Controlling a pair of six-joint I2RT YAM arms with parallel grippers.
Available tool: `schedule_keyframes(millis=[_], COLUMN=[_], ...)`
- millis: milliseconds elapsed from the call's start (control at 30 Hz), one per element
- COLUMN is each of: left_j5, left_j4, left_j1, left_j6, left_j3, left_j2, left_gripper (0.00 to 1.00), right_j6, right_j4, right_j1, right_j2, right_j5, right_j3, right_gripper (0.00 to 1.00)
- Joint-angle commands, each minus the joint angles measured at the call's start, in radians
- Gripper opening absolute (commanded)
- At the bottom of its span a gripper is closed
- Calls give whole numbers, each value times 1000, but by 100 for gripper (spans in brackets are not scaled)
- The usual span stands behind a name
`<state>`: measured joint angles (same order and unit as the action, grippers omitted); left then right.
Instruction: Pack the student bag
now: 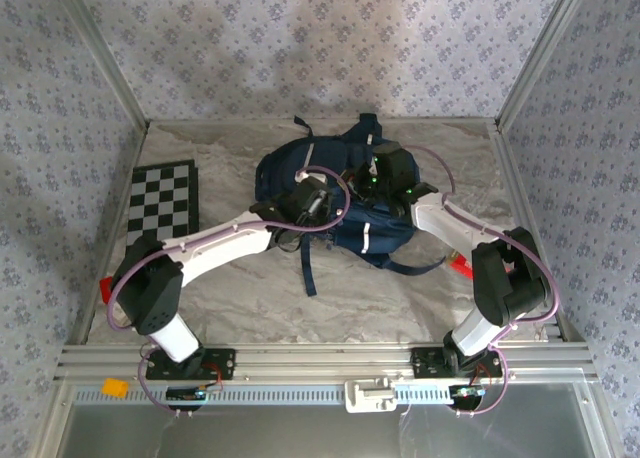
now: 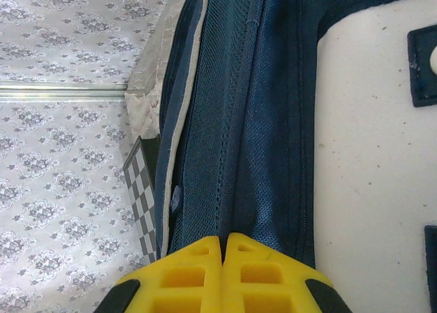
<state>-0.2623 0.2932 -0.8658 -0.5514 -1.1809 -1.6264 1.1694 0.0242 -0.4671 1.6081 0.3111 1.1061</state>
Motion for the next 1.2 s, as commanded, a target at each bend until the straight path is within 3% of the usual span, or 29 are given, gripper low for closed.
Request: schedule_keyframes(millis=[0,167,300,500,633,933,1167], left_j5=[10,-79,-158,-253,-235,-141,-140], left_j4=[-6,2,73,185,166,-79,-89], left_j1=[-42,-112,-128,-120,-113,-115,-106], left_j6=[15,-22,-63,-152,-162,7,65], left_j3=[9,-35,-115,-232,-243,-183,-195], left_j2=[30,-23,-94,-192,-214,-172,-171], left_gripper=[12,34,42,41,34,32,24], right_j6=[-13,23,33,54,63,63,56], right_j4=[34,51,53,78,86,92,86], right_j1=[-10,-12,-13,-16,-18,-28,-30], right_j2=[-46,-38,-25,-10,-1,6,10], right_j5=[49,57,70,77,80,77,77], right_j3=[51,58,72,74,75,69,61], right_gripper=[0,0,0,0,0,0,0])
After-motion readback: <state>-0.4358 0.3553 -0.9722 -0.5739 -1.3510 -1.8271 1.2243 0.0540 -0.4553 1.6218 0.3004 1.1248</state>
